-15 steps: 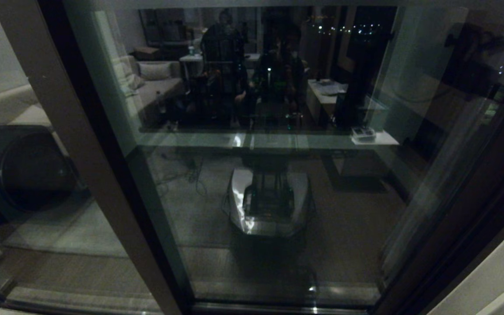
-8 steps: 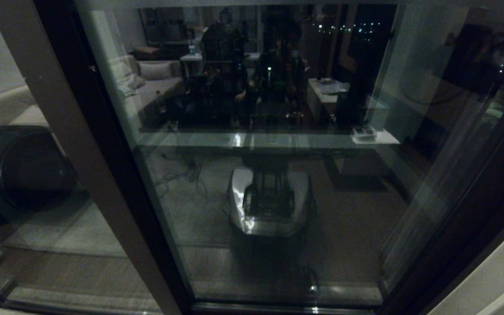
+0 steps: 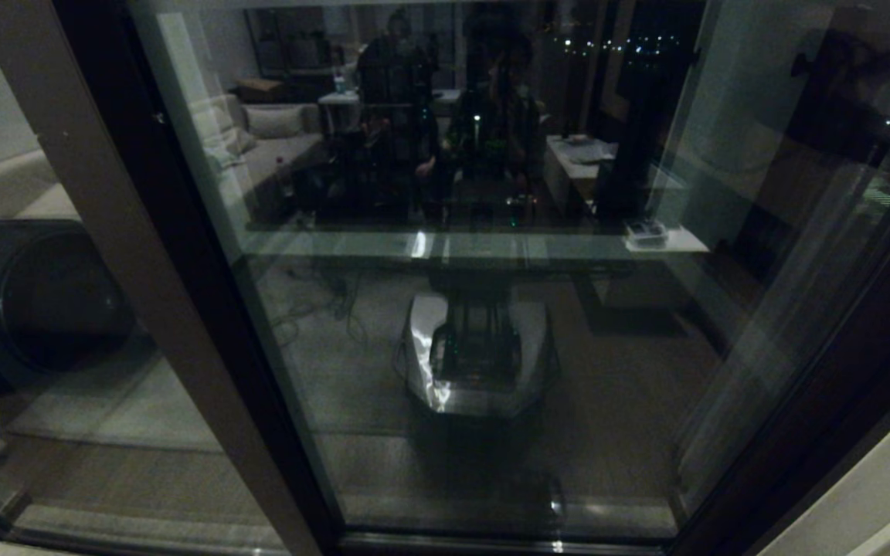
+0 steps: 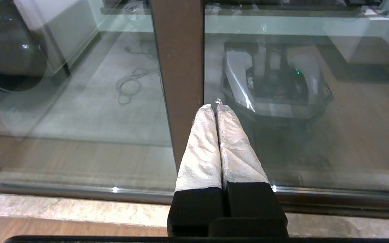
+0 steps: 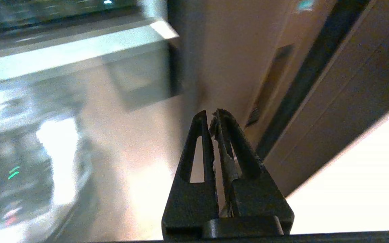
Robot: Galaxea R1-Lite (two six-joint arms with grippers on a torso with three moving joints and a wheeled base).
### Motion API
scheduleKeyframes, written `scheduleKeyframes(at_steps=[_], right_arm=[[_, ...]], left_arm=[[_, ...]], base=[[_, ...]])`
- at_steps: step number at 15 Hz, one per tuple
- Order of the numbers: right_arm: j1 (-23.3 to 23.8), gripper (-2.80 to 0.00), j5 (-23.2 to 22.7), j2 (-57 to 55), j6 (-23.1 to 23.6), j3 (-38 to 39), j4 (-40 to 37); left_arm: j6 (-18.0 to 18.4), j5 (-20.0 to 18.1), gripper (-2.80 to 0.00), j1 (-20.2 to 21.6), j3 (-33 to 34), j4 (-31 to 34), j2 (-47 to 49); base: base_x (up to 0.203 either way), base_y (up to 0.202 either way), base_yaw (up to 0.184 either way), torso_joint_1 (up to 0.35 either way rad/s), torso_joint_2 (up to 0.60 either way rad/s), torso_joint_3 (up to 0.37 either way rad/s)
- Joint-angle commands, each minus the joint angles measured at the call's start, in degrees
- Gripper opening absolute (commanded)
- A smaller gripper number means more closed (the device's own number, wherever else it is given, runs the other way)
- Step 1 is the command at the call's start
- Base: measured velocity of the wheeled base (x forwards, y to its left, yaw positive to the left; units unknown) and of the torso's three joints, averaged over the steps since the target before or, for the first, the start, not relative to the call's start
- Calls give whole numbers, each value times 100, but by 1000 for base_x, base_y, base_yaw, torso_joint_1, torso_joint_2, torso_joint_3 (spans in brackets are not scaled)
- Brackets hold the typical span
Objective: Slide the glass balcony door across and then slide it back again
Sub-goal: Close the slid door
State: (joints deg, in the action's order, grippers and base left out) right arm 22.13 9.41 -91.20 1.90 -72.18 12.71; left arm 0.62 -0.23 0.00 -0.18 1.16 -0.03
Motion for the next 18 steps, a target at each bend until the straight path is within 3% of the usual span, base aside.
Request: scheduleKeyframes(at_steps=[1, 3, 5, 9, 13, 16, 18], right_arm=[[7, -280, -682, 773, -96, 191, -119], [18, -280, -1853, 1282, -449, 309, -452], [68, -280, -2681, 1536, -657, 395, -977], [95, -280, -3785, 2147, -677, 1107, -998], [77, -280, -4864, 3606, -750, 1974, -1065], [-49, -280, -5850, 4917, -1339, 2490, -1262], [-377, -280, -6165, 5552, -1623, 2597, -1570]], left_arm=[[-1, -4, -280, 0, 1, 3, -6], [-1, 5, -280, 0, 1, 7, -6], [-1, -4, -280, 0, 1, -2, -6], [-1, -3, -280, 0, 1, -1, -6], [-1, 0, -280, 0, 1, -2, -6], [-1, -4, -280, 0, 1, 5, -6], [-1, 5, -280, 0, 1, -2, -6]], base=[[0, 0, 0, 0, 0, 0], [0, 0, 0, 0, 0, 0], [0, 0, 0, 0, 0, 0], [0, 0, 0, 0, 0, 0], [0, 0, 0, 0, 0, 0], [0, 0, 0, 0, 0, 0], [0, 0, 0, 0, 0, 0]])
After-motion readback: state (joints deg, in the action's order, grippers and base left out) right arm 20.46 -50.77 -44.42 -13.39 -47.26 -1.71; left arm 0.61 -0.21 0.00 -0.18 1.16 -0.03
